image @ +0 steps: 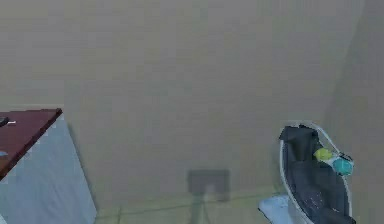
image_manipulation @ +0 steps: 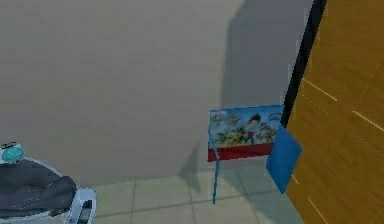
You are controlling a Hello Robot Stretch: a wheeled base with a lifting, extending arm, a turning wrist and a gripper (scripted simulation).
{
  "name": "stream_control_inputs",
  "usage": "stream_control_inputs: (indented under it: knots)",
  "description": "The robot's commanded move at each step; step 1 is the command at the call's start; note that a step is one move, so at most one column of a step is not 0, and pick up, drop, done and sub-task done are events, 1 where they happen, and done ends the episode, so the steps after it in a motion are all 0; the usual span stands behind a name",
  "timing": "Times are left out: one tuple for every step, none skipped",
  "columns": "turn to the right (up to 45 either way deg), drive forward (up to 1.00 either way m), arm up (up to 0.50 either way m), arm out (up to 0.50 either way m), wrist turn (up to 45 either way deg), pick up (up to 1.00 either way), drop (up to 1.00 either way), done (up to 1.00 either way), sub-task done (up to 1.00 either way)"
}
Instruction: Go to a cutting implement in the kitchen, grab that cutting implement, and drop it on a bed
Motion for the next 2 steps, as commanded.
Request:
stream_control_inputs:
  knots:
    - [0.0, 0.30, 0.00, 0.00, 0.0, 0.00, 0.00, 0.00, 0.00]
    - [-45.0, 0.00, 0.00, 0.00, 0.0, 0.00, 0.00, 0.00, 0.00]
